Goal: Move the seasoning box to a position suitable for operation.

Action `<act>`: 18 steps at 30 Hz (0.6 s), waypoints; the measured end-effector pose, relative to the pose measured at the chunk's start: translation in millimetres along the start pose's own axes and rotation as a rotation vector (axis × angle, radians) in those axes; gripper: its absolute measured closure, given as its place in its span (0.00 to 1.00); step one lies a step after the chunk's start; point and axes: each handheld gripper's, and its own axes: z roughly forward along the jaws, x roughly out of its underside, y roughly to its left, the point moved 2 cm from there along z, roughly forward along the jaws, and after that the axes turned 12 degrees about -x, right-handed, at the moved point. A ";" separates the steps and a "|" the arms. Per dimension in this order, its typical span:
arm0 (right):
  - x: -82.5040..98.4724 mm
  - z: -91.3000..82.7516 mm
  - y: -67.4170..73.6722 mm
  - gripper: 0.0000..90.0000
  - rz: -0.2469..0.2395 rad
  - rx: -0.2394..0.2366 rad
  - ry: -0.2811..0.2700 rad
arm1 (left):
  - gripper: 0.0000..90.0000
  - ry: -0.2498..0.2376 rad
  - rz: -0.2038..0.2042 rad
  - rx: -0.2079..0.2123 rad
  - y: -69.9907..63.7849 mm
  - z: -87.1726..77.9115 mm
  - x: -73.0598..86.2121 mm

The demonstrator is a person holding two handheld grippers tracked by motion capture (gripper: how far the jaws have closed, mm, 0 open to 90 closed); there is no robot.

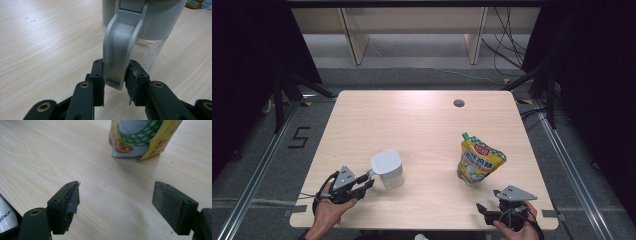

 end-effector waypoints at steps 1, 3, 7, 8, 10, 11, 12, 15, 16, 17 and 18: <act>0.1 0.5 -0.1 0.26 -0.001 0.004 -0.002 | 0.76 -0.001 0.005 0.007 0.2 1.3 -0.2; 0.1 0.7 -0.1 0.26 0.001 -0.001 -0.003 | 0.76 -0.010 0.012 0.022 -1.2 3.4 -1.7; -0.1 0.8 -0.2 0.26 -0.005 -0.002 -0.004 | 0.76 -0.030 0.042 0.043 -6.9 5.5 -3.4; -0.2 0.7 -0.1 0.26 -0.005 -0.001 -0.004 | 0.76 -0.023 0.025 0.045 -9.2 5.6 -3.1; -0.2 0.5 0.7 0.26 0.001 -0.001 -0.006 | 0.76 -0.033 0.041 0.054 -12.8 6.1 -4.2; -0.2 0.5 0.7 0.26 0.001 -0.001 -0.006 | 0.76 -0.034 0.041 0.057 -14.8 6.3 -4.5; -0.2 0.5 0.6 0.26 0.002 -0.001 -0.006 | 0.76 -0.033 0.027 0.070 -17.7 6.6 -4.7; -0.3 0.6 -0.2 0.26 -0.007 -0.002 -0.004 | 0.76 -0.037 0.049 0.090 -23.8 6.8 -6.0; -0.3 0.0 1.1 0.26 0.005 0.001 0.005 | 0.76 -0.033 0.056 0.091 -25.7 6.8 -6.2; -0.3 0.0 1.1 0.26 0.005 0.001 0.005 | 0.76 -0.039 0.047 0.109 -28.3 7.5 -6.5; -0.4 -0.3 1.0 0.26 0.002 0.001 0.007 | 0.76 -0.033 0.066 0.109 -29.8 6.7 -7.2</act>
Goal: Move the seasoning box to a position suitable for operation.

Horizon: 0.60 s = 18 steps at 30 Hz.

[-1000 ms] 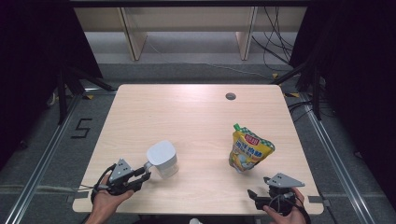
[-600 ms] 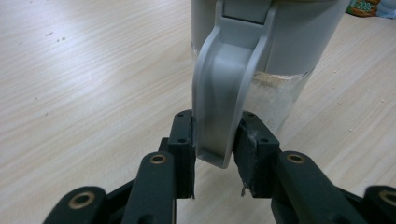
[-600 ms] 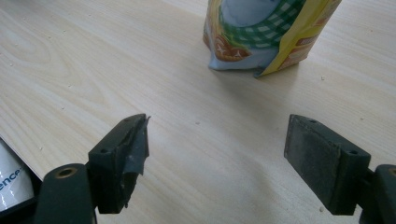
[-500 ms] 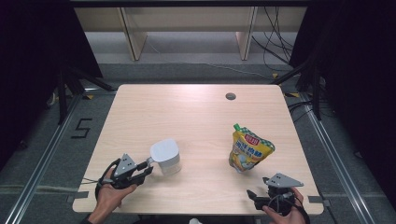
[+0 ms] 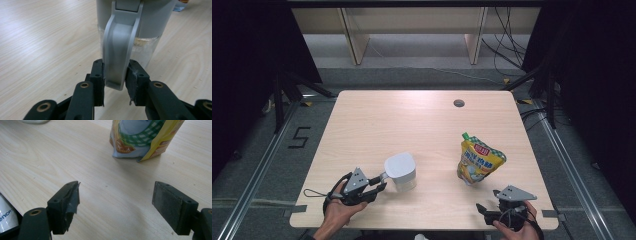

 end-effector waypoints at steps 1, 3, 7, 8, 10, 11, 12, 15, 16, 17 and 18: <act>0.1 0.0 0.1 0.26 0.001 0.000 0.001 | 0.76 -0.006 -0.010 0.006 -2.3 0.0 -0.6; -0.1 0.2 -1.0 0.26 -0.016 0.008 -0.002 | 0.76 0.002 0.005 0.015 -1.8 -0.8 -0.8; -0.1 0.7 -0.2 0.26 -0.009 -0.002 -0.001 | 0.76 -0.011 0.008 0.047 -6.3 0.7 -1.9; 0.0 1.6 -0.6 0.26 -0.009 -0.013 -0.005 | 0.76 -0.016 0.031 0.047 -6.8 1.3 -2.9; -0.3 1.4 -0.5 0.26 -0.012 -0.001 0.001 | 0.76 -0.015 0.025 0.053 -10.6 2.2 -3.9; -0.3 1.4 -0.5 0.26 -0.012 -0.001 0.001 | 0.76 -0.011 0.023 0.062 -12.6 2.4 -4.3; -0.3 1.4 -0.4 0.26 -0.012 -0.001 0.001 | 0.76 -0.015 0.032 0.073 -15.0 3.3 -4.8; -0.2 1.4 -0.5 0.26 -0.013 -0.002 0.002 | 0.76 -0.012 0.042 0.095 -20.6 3.8 -6.2; -0.2 1.3 -0.7 0.26 -0.015 0.000 0.002 | 0.76 -0.013 0.058 0.092 -21.5 3.8 -6.8; -0.2 1.3 -0.7 0.26 -0.015 0.000 0.002 | 0.76 -0.012 0.053 0.102 -23.2 4.5 -7.1; -0.1 1.5 -0.8 0.26 -0.013 -0.005 -0.001 | 0.76 -0.017 0.042 0.108 -25.5 5.1 -7.2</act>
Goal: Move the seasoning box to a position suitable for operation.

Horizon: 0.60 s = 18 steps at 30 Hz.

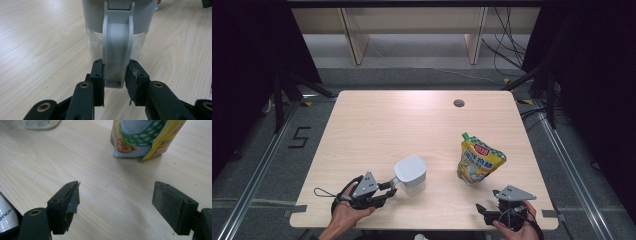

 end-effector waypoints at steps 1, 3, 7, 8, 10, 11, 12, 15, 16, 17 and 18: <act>0.0 -0.2 0.1 0.26 -0.001 0.003 0.003 | 0.76 0.004 0.018 0.000 0.6 -0.3 -0.3; 0.1 0.0 0.5 0.26 0.004 -0.002 0.006 | 0.76 0.003 0.018 0.004 -1.2 -0.5 -0.4; 0.4 0.1 -0.2 0.26 -0.002 0.002 0.007 | 0.76 -0.007 0.026 0.017 -3.9 -0.6 -1.1; 0.4 0.1 -0.2 0.26 -0.002 0.002 0.007 | 0.76 0.001 0.064 0.017 -0.4 -0.8 -1.7; 0.4 0.0 -0.1 0.26 -0.001 0.002 0.007 | 0.76 -0.007 0.032 0.018 -0.3 0.7 -1.4; 0.5 0.1 -0.2 0.26 -0.002 0.002 0.007 | 0.76 0.003 0.026 0.006 0.5 1.1 -1.6; 0.5 -0.5 -0.1 0.26 -0.002 0.009 0.013 | 0.76 0.002 0.034 0.004 1.7 2.1 -2.4; 0.6 -0.4 -0.4 0.26 -0.005 0.010 0.013 | 0.76 0.008 0.012 -0.037 4.3 5.7 -3.2; 0.6 -0.4 -0.5 0.26 -0.006 0.009 0.013 | 0.76 0.005 0.006 -0.044 5.9 7.3 -3.8; 0.6 -0.5 -0.2 0.26 -0.002 0.009 0.014 | 0.75 0.015 -0.006 -0.061 7.0 7.9 -3.8; 0.7 -0.5 -0.1 0.26 -0.002 0.009 0.015 | 0.75 0.001 0.011 -0.064 10.1 9.8 -4.4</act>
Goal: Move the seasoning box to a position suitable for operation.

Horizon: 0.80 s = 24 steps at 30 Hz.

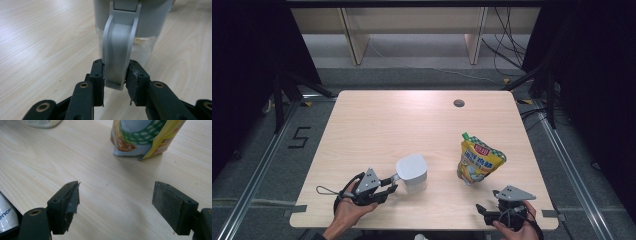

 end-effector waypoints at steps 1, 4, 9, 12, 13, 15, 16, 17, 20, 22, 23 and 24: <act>0.0 0.3 -0.3 0.26 -0.005 -0.001 -0.001 | 0.75 0.011 -0.010 -0.023 1.6 0.5 -0.2; -0.1 0.6 0.0 0.26 -0.002 -0.001 -0.001 | 0.76 0.001 -0.027 -0.049 5.7 5.1 -1.0; 0.1 0.9 0.9 0.26 0.011 -0.011 0.004 | 0.77 -0.008 0.000 -0.044 11.5 9.9 -2.1; -0.1 1.0 0.5 0.26 0.001 -0.002 -0.004 | 0.77 -0.020 0.012 -0.028 11.8 11.6 -2.7; -0.2 1.1 0.4 0.26 0.000 -0.003 -0.004 | 0.77 -0.022 0.006 -0.014 10.2 12.1 -2.8; -0.2 1.3 0.5 0.26 0.000 -0.003 -0.003 | 0.77 -0.021 0.018 -0.004 7.2 12.5 -3.6; -0.3 1.3 0.5 0.26 0.000 -0.003 -0.004 | 0.77 -0.022 0.020 0.008 4.8 13.0 -4.1; -0.3 1.3 0.5 0.26 0.000 -0.003 -0.004 | 0.77 -0.029 0.027 0.017 2.2 13.1 -4.8; -0.3 0.9 0.5 0.26 0.000 -0.004 -0.005 | 0.77 -0.041 0.062 0.049 -5.4 11.9 -6.5; -0.1 1.3 0.7 0.26 0.011 -0.022 0.000 | 0.77 -0.043 0.059 0.076 -11.3 11.9 -6.7; -0.1 1.3 0.9 0.26 0.013 -0.025 -0.001 | 0.77 -0.047 0.063 0.089 -14.9 11.9 -6.9; -0.1 1.3 0.9 0.26 0.013 -0.025 -0.001 | 0.77 -0.051 0.069 0.104 -18.0 12.0 -7.0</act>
